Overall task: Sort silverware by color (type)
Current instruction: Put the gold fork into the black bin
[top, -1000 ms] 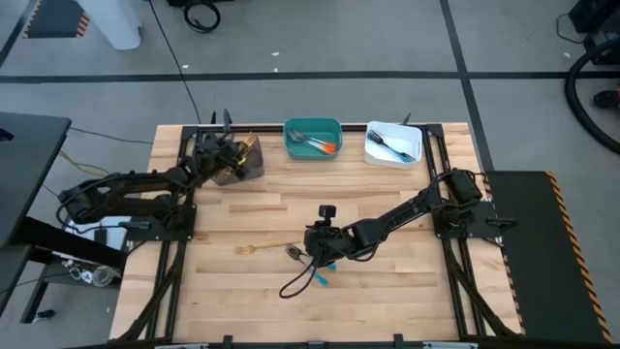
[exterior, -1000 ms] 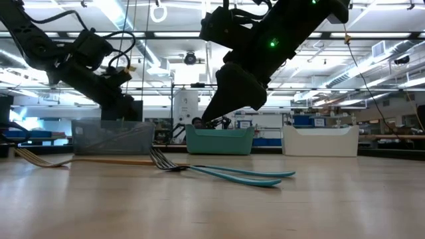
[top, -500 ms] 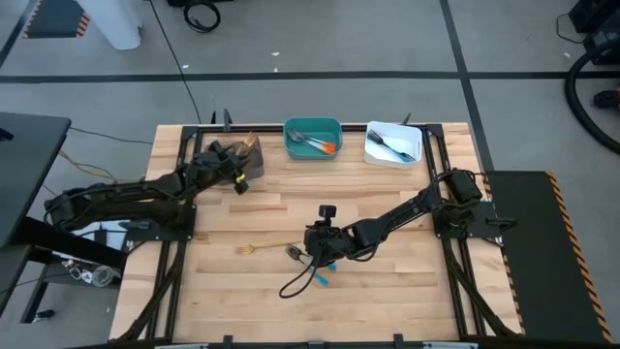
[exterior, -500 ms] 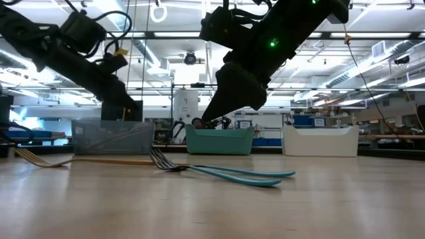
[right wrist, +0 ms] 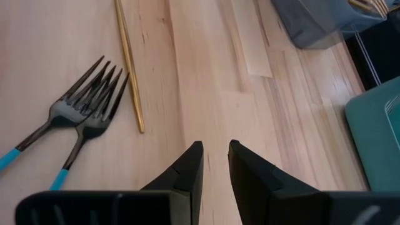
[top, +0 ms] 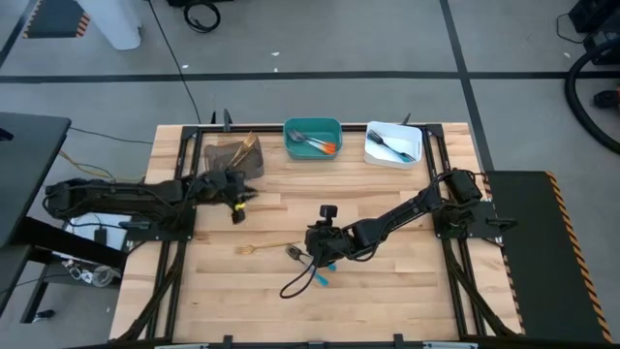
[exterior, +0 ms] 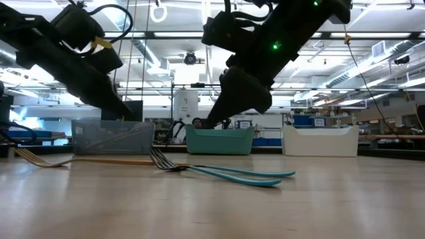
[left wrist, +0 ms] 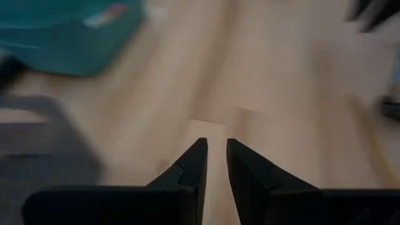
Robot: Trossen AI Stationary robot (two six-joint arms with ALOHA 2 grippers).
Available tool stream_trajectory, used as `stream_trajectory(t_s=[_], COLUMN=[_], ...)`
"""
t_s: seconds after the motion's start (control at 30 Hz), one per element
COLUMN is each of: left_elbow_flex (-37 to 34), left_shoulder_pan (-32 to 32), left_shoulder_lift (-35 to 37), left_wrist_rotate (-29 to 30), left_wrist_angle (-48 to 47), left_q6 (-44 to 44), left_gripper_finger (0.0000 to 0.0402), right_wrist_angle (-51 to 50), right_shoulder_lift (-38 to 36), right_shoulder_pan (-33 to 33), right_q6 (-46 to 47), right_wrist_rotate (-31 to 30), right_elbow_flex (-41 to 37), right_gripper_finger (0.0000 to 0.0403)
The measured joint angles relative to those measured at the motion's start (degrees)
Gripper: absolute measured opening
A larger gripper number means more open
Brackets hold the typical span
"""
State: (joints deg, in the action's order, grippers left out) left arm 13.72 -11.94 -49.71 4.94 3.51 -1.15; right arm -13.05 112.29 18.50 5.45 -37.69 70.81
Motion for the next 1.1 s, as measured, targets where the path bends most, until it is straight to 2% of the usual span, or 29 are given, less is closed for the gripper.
stream_trajectory(t_s=[0.13,0.5,1.1], left_elbow_flex=[0.00,0.00,-0.01], left_shoulder_pan=[5.00,14.78,28.60], left_shoulder_lift=[0.00,0.00,-0.17], left_wrist_rotate=[-2.17,-1.64,10.87], left_wrist_angle=[-1.19,-1.30,-0.68], left_q6=[5.57,14.03,24.19], left_gripper_finger=[0.0068,0.0068,0.0069], right_wrist_angle=[-0.68,-0.62,0.27], right_shoulder_lift=[0.02,0.02,0.02], right_shoulder_pan=[0.00,0.00,0.00], right_q6=[0.57,0.57,0.50], right_wrist_rotate=[-0.02,-0.24,-0.22], right_elbow_flex=[0.00,0.00,0.00], right_gripper_finger=[0.0083,0.0083,0.0083])
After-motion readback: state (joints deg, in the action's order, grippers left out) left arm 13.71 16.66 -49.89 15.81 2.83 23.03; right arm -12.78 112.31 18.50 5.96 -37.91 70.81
